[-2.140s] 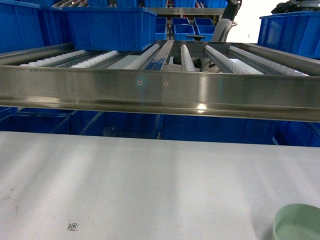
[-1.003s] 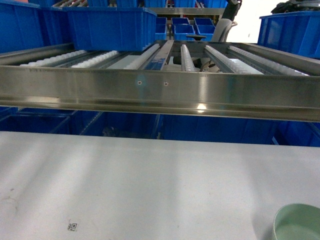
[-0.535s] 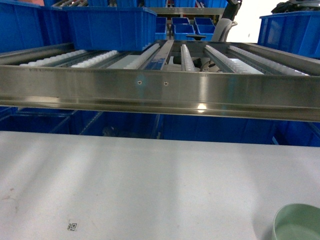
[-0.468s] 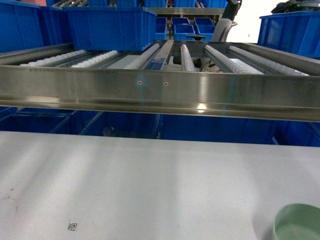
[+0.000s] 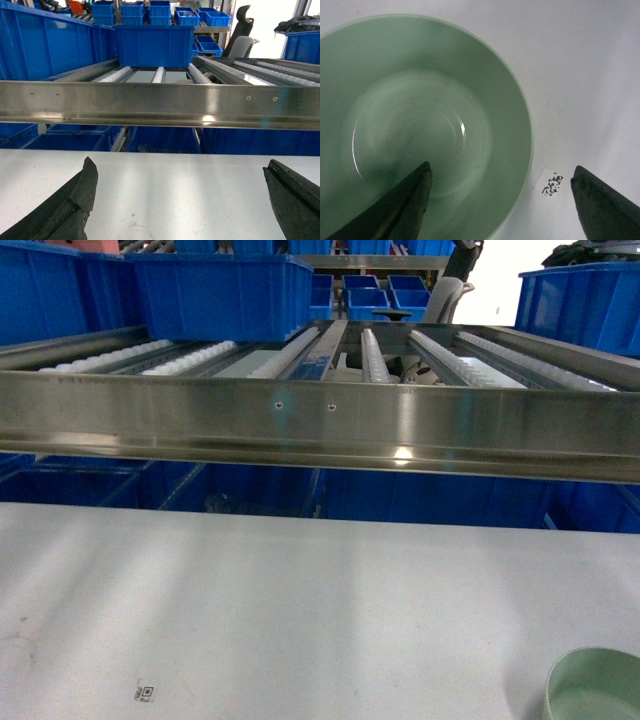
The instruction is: Place green bowl on second shelf with right arm
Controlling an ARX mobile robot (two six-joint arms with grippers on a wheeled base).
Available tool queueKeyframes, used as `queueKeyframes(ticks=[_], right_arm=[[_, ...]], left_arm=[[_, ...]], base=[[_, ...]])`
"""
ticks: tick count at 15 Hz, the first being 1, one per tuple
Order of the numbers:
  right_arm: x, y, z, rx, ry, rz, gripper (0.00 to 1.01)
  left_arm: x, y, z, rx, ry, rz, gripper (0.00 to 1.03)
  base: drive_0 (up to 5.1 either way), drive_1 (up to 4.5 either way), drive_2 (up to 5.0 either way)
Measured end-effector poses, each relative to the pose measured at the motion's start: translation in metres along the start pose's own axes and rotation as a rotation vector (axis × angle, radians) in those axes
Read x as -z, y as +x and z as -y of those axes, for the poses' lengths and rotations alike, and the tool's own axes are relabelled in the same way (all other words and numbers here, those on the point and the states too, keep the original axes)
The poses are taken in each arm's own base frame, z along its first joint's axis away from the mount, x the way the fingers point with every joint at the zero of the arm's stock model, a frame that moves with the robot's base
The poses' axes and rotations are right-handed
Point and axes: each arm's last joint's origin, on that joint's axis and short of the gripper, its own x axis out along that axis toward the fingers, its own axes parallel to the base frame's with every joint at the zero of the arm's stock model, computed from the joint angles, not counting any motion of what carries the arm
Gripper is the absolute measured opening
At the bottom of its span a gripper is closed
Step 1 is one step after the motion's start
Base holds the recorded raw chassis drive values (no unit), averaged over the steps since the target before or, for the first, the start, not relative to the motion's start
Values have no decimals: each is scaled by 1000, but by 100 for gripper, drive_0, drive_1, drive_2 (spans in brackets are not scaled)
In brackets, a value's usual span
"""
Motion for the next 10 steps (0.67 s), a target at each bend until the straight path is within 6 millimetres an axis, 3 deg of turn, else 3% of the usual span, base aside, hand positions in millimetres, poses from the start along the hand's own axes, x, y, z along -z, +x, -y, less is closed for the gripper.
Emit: queueKeyframes(ticks=[2, 4, 7, 8, 10], right_arm=[[1, 2, -1, 0, 5, -2, 60], [1, 3, -2, 5, 3, 2, 44], [5, 3, -6, 1, 5, -7, 9], [5, 3, -8, -11, 8, 7, 2], [6, 2, -8, -5, 11, 14, 2]], left_arm=[[0, 0, 0, 0, 0, 0, 98], [0, 0, 0, 0, 0, 0, 98], [0, 0, 0, 0, 0, 0, 98], [0, 0, 0, 0, 0, 0, 98], [0, 0, 0, 0, 0, 0, 98]], base=[[0, 0, 0], [0, 0, 0], [0, 0, 0], [0, 0, 0], [0, 0, 0]])
